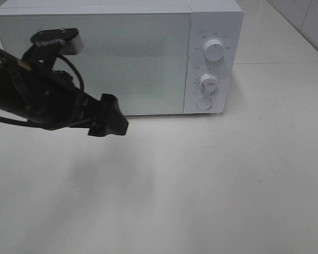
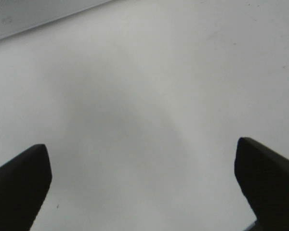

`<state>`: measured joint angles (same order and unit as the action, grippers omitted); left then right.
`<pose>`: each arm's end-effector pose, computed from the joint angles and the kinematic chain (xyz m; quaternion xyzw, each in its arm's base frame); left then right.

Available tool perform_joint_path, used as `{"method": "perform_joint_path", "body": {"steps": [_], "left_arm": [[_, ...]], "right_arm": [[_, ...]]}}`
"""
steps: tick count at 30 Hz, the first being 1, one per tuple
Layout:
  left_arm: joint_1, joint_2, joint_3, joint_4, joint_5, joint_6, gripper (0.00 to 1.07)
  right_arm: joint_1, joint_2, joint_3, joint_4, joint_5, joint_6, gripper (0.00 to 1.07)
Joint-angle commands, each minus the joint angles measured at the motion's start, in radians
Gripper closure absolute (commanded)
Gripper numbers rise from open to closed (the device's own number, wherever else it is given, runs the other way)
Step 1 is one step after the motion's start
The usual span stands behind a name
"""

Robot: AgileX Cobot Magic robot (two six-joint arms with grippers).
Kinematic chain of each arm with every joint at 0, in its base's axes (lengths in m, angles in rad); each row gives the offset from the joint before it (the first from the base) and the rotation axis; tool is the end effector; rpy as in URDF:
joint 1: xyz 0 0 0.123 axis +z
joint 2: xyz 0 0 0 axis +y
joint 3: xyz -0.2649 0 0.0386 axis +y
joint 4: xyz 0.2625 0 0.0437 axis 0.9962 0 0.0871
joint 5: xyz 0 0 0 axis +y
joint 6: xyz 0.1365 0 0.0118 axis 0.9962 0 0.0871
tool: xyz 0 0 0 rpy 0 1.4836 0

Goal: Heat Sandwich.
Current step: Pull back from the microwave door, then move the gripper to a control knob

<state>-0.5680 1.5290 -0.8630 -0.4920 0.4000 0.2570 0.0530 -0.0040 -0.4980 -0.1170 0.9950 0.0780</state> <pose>0.2736 -0.2046 0.1530 0.2007 0.9248 -0.1981 0.2553 0.0700 -0.0097 0.2716 0.0108 0.8336 -0.0224 0.5518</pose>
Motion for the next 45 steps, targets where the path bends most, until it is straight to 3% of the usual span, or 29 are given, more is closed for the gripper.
{"method": "perform_joint_path", "body": {"steps": [1,5,10,14,15,19,21,23,25,26,28,34,45], "left_arm": [[0.058,-0.035,0.001,0.001,0.117,-0.008,0.08],[0.196,-0.074,0.001,0.040,0.308,-0.008,0.08],[0.302,-0.116,0.001,0.081,0.422,-0.014,0.08],[0.426,-0.176,0.001,0.163,0.532,-0.074,0.08],[0.426,-0.176,0.001,0.163,0.532,-0.074,0.08],[0.508,-0.251,0.001,0.258,0.601,-0.186,0.08],[0.518,-0.265,0.001,0.278,0.618,-0.201,0.08],[0.547,-0.320,0.001,0.367,0.656,-0.274,0.08],[0.550,-0.347,0.001,0.402,0.660,-0.303,0.08],[0.552,-0.390,0.001,0.459,0.669,-0.356,0.08],[0.552,-0.435,0.001,0.492,0.692,-0.385,0.08],[0.552,-0.573,0.047,0.535,0.709,-0.403,0.08],[0.552,-0.956,0.280,0.538,0.706,-0.402,0.08]], "right_arm": [[-0.007,-0.027,0.000,-0.003,0.000,0.001,0.39],[-0.007,-0.027,0.000,-0.003,0.000,0.001,0.39],[-0.007,-0.027,0.000,-0.003,0.000,0.001,0.39],[-0.007,-0.027,0.000,-0.003,0.000,0.001,0.39],[-0.007,-0.027,0.000,-0.003,0.000,0.001,0.39],[-0.007,-0.027,0.000,-0.003,0.000,0.001,0.39],[-0.007,-0.027,0.000,-0.003,0.000,0.001,0.39],[-0.007,-0.027,0.000,-0.003,0.000,0.001,0.39],[-0.007,-0.027,0.000,-0.003,0.000,0.001,0.39],[-0.007,-0.027,0.000,-0.003,0.000,0.001,0.39],[-0.007,-0.027,0.000,-0.003,0.000,0.001,0.39],[-0.007,-0.027,0.000,-0.003,0.000,0.001,0.39],[-0.007,-0.027,0.000,-0.003,0.000,0.001,0.39]]}}
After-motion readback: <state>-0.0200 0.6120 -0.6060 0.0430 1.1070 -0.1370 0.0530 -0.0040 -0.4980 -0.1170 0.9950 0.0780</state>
